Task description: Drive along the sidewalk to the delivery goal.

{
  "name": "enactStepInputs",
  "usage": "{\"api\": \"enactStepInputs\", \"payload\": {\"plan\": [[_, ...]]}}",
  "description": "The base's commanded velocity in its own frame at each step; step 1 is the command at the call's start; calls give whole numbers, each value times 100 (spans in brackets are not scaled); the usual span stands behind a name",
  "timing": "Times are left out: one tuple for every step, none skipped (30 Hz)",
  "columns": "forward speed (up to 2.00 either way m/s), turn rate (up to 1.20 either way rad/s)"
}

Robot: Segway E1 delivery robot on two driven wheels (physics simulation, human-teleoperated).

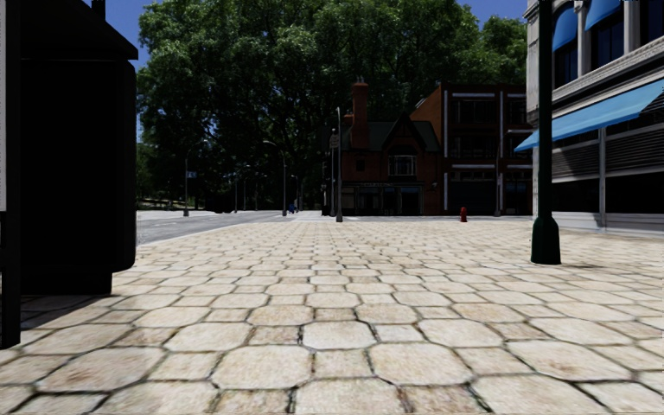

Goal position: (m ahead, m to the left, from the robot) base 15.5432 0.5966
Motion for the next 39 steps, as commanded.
{"api": "enactStepInputs", "payload": {"plan": [[200, 23], [200, 22], [200, 22], [200, 11], [200, 0], [200, 0], [200, 0], [200, 0], [200, 0], [200, 0], [200, 0], [200, 0], [200, 0], [200, 0], [200, 0], [200, 0], [200, 0], [200, 0], [200, 0], [200, 0], [200, 0], [200, 0], [200, 0], [200, 0], [200, 0], [200, 0], [200, 0], [200, 0], [200, 0], [200, 0], [200, 0], [200, 0], [200, 0], [200, 0], [200, 0], [200, 0], [200, 0], [200, 0], [200, 0]]}}
